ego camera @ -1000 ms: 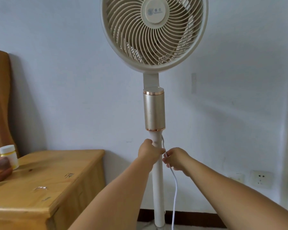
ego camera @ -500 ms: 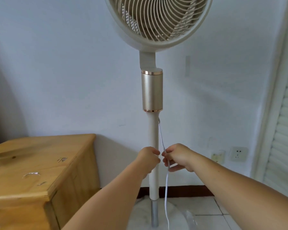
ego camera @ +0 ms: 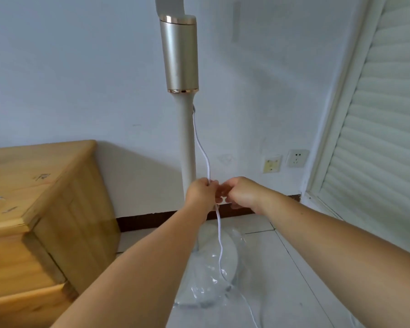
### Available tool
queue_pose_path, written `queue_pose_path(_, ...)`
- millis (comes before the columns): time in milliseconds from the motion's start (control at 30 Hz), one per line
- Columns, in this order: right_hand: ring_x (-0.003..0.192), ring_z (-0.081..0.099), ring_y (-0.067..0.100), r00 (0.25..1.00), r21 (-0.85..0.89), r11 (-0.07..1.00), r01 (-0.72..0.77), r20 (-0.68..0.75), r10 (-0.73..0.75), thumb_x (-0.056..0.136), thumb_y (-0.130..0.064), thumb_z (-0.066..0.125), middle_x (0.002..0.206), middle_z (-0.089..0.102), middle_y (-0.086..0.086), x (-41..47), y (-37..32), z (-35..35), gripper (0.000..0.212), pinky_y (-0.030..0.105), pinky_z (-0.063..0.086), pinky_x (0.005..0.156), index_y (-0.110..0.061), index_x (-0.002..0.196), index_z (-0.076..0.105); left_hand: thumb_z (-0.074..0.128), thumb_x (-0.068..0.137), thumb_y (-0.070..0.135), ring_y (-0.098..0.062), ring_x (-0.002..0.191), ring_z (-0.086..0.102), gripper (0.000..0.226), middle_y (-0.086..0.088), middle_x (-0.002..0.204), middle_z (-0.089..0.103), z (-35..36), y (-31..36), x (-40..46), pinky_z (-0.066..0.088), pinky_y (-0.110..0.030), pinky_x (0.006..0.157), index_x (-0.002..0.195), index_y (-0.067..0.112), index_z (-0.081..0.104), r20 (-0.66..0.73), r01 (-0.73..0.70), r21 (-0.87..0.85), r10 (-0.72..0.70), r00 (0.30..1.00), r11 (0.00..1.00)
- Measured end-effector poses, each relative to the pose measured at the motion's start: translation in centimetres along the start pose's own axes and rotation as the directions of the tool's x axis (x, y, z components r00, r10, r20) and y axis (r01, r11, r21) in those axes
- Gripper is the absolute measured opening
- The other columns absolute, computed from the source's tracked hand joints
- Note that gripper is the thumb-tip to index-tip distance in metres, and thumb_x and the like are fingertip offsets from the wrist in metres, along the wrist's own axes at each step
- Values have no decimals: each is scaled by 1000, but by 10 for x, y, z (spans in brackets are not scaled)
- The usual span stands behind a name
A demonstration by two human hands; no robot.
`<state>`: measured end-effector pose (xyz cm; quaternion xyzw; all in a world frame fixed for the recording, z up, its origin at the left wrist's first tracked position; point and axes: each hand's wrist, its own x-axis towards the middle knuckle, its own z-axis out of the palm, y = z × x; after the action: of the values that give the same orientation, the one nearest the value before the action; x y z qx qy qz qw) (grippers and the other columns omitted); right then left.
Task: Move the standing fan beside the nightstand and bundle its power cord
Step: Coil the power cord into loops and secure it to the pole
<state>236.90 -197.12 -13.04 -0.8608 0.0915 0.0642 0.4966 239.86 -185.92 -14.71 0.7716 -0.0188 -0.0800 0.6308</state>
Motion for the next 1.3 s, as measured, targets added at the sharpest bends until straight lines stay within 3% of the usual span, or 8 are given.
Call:
queue_pose_path(200,73,54,19,933,-337,932,-130,277,230,91,-15,53,88,57,9,-15,45,33,30,28,50,82,-5,120,58,49,93,19,-23,66,62,19,-9,72,60,7,-7,-5,57,-32,65,81,9,58,-30,100,-316,-115,993,943)
queue_pose_path(433,72,62,29,999,132,991,13,-54,-6,91,-10,56,74,62,15,-1,54,27,15,41,58,79,3,89,63,53,84,5,-13,83,57,36,-3,102,60,19,-59,-20,46,-27,73,120,12,53,91,119,-98,-110,990,988)
queue_pose_path(567,59,64,18,988,413,902,124,-140,-71,92,-7,53,72,60,13,12,46,14,18,24,58,54,7,102,59,50,85,1,-22,95,55,32,-6,102,60,33,-98,-29,46,-34,84,115,11,58,158,184,99,-198,967,978)
queue_pose_path(700,67,64,18,983,492,854,171,-137,-118,92,-3,50,78,62,11,20,47,14,18,25,57,66,3,106,60,48,92,9,-24,84,61,19,-7,80,63,42,-109,-27,53,-35,83,78,12,60,30,250,-38,-249,968,968)
queue_pose_path(833,76,55,19,999,84,996,-34,-17,36,89,0,45,90,58,9,13,84,27,33,27,49,70,-8,116,62,46,94,9,-20,69,62,17,-9,72,63,44,-99,-20,56,-29,68,84,7,59,-72,219,-279,-248,966,935)
queue_pose_path(1033,63,55,16,966,-407,907,-111,168,194,91,-13,48,101,64,17,-1,143,37,30,27,48,62,-1,117,57,46,93,8,-23,71,67,14,-12,79,65,40,-83,-13,57,-29,64,86,5,58,-131,199,-571,-328,936,796)
queue_pose_path(1167,54,53,18,986,-136,978,-157,41,164,94,-15,46,74,60,12,-1,156,36,28,26,47,53,5,104,62,45,93,2,-24,85,65,20,-13,89,64,42,-87,-15,55,-30,74,110,-1,54,-81,168,-659,-291,953,733)
queue_pose_path(1300,50,53,13,998,186,982,36,-64,-25,93,-13,53,67,59,4,-2,127,23,21,17,47,43,3,101,64,51,85,-8,-24,107,55,44,-13,119,54,51,-105,-25,50,-34,91,127,5,49,69,287,-222,-279,958,932)
